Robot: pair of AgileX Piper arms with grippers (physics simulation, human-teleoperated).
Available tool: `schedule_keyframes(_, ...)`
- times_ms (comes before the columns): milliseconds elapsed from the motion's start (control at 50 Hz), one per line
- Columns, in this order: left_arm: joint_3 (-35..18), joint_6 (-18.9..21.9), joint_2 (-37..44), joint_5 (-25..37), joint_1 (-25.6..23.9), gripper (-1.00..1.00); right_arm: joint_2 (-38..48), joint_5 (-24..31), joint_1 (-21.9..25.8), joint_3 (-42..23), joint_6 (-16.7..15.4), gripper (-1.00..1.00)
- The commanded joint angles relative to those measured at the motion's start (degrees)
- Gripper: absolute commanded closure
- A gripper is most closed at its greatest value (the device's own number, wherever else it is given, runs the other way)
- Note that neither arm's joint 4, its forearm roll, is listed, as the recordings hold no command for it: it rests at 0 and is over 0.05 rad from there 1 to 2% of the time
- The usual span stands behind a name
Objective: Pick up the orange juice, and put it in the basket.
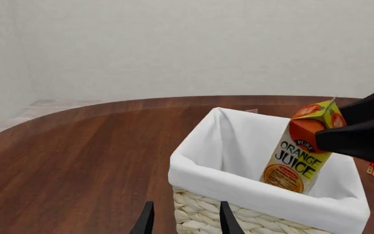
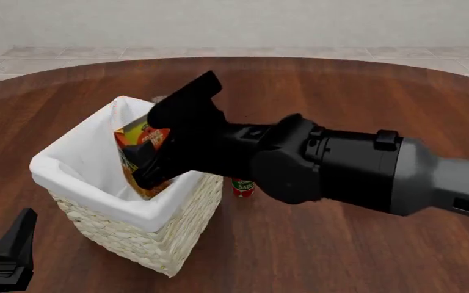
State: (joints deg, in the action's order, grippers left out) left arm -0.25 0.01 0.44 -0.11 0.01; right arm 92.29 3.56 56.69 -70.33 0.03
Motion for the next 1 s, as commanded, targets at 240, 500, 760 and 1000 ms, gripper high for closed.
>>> schedule_keyframes(240, 0.00, 0.01, 0.00, 0.00, -0.03, -1.00, 2.92, 0.50, 0.09, -0.47, 0.86, 1.00)
schedule_keyframes(500, 0.00, -0.05, -0.01, 0.00, 0.01, -1.00, 3.75, 0.79, -0.03, -0.61, 0.90, 1.00)
schedule_keyframes(760, 0.00, 0.01, 0.00, 0.00, 0.00, -1.00, 3.56, 1.25, -0.23, -0.78, 0.79, -1.00)
schedule_keyframes(1000, 0.00, 0.00, 0.00, 0.00, 0.01, -1.00, 2.87, 1.37, -0.26, -0.68, 0.68, -1.00)
